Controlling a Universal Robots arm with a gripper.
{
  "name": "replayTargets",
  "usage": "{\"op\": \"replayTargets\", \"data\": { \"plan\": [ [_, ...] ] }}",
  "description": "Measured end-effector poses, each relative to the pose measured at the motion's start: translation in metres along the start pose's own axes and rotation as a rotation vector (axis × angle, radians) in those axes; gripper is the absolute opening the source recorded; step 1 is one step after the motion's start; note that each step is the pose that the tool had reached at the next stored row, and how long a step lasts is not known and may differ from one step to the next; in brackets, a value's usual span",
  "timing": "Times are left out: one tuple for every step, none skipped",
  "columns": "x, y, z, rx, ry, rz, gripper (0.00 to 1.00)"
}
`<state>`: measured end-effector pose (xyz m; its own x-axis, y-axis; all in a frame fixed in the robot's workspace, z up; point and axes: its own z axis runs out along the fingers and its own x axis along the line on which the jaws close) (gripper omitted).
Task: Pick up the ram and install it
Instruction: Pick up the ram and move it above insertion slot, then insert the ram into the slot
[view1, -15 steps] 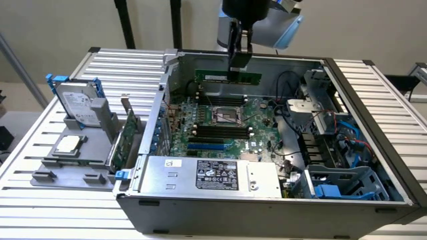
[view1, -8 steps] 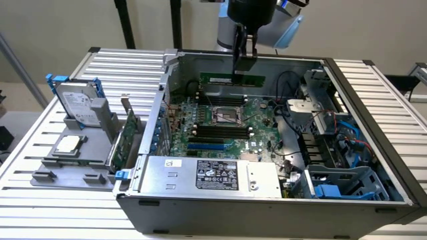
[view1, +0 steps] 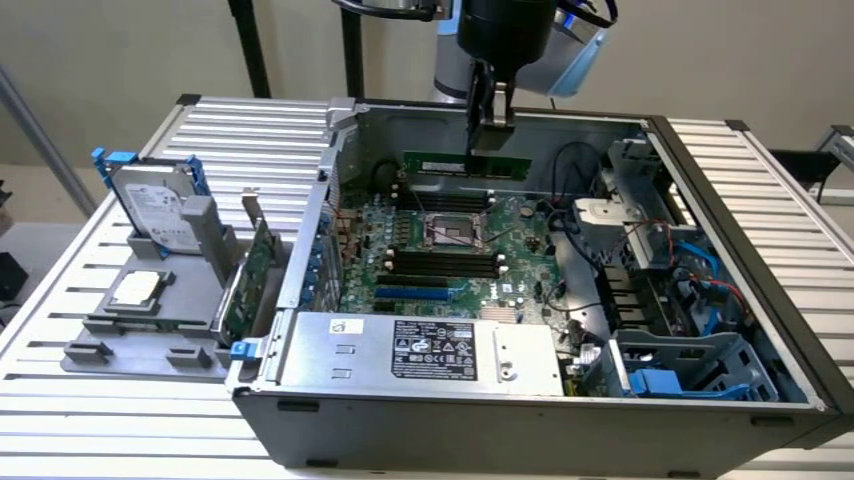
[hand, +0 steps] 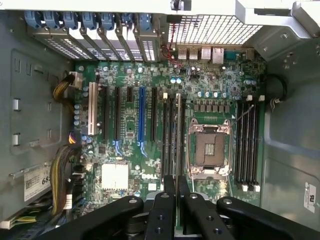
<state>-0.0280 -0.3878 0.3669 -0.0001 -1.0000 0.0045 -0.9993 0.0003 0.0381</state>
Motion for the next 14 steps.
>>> {"op": "replayTargets", "data": {
  "plan": [
    [0.0, 0.0, -0.0001, 0.0, 0.0002, 0.0, 0.14],
    [0.0, 0.0, 0.0, 0.0, 0.0002, 0.0, 0.14],
    [0.0, 0.0, 0.0, 0.0, 0.0002, 0.0, 0.14],
    [0.0, 0.0, 0.0, 0.0001, 0.0, 0.0, 0.14],
    [0.0, 0.0, 0.0, 0.0, 0.0001, 0.0, 0.14],
    [0.0, 0.0, 0.0, 0.0001, 0.0, 0.0, 0.14],
    [0.0, 0.0, 0.0, 0.0001, 0.0001, 0.0, 0.14],
    [0.0, 0.0, 0.0, 0.0, 0.0, 0.0, 0.14],
    [0.0, 0.0, 0.0, 0.0001, 0.0, 0.0, 0.14],
    [0.0, 0.0, 0.0, 0.0001, 0.0001, 0.0, 0.14],
    [0.0, 0.0, 0.0, 0.0001, 0.0, 0.0, 0.14],
    [0.0, 0.0, 0.0, 0.0, 0.0001, 0.0, 0.14],
    [0.0, 0.0, 0.0, 0.0001, 0.0, 0.0, 0.14],
    [0.0, 0.0, 0.0, 0.0001, 0.0, 0.0, 0.14]
  ]
}}
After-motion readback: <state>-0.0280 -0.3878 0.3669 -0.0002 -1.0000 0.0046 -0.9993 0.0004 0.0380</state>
